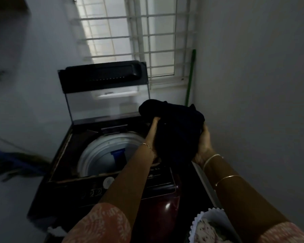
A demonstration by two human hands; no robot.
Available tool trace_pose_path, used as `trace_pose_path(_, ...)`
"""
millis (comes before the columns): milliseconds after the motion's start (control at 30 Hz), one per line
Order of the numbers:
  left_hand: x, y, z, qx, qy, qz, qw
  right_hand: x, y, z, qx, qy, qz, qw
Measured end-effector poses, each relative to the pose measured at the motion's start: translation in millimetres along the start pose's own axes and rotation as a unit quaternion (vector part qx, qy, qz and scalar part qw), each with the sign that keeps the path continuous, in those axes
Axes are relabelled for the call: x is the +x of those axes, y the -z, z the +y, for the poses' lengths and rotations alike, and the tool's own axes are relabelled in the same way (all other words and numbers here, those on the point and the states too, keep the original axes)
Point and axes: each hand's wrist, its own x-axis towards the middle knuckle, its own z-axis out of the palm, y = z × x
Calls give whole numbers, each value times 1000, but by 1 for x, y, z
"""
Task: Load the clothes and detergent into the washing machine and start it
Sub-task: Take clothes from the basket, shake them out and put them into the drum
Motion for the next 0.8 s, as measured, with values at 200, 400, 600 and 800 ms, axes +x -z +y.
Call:
trace_pose_path(200, 8, 78, 31, -4, 12, 55, 998, 48, -36, 49, -50, -41, 19, 998)
trace_pose_path(400, 38, 173, 75, 51, 43, 123, 990, 100, -78, 99, -103, -59, 16, 993)
trace_pose_path(600, 72, 267, 108, 58, 77, 200, 975, 163, -109, 168, -117, -101, 52, 987)
trace_pose_path(800, 94, 323, 103, 126, 109, 240, 956, 203, -103, 214, -110, -132, 72, 982)
